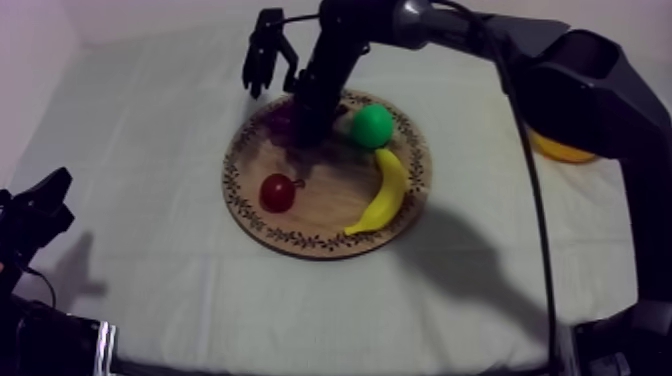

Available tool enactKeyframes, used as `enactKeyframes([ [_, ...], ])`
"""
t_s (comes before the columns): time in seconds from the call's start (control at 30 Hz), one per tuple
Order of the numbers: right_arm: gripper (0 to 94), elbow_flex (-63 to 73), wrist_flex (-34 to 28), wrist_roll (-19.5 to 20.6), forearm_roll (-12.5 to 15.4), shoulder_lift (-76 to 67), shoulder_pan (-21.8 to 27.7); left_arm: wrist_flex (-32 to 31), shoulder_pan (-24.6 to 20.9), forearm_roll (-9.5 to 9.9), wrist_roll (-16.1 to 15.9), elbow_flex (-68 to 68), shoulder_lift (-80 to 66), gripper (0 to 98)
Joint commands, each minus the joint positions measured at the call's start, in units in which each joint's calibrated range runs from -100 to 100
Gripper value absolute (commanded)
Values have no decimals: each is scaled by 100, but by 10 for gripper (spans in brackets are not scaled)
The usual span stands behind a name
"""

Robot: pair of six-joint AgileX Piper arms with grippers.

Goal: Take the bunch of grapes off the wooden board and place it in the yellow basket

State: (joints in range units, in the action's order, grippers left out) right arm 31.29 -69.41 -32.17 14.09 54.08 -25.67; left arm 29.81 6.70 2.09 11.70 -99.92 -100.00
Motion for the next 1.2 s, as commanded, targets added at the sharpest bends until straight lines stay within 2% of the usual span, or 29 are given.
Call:
enactKeyframes([
  [0.0, 420, -168, 63, -4, -26, -218, 38, 2, 0, -2, -1, 3, 0, 1],
  [0.33, 424, -795, 56, -13, -219, -1589, 363, 2, 0, -2, -1, 3, 0, 1],
  [0.6, 428, -1525, 290, 115, -437, -2760, 709, 2, 0, -2, -1, 3, 0, 1],
  [0.77, 428, -2031, 493, 424, -580, -3430, 955, 2, 0, -2, -1, 3, 0, 1],
  [1.17, 427, -3123, 1235, 1464, -1114, -4677, 1776, 2, 0, -2, -1, 3, 0, 1],
])
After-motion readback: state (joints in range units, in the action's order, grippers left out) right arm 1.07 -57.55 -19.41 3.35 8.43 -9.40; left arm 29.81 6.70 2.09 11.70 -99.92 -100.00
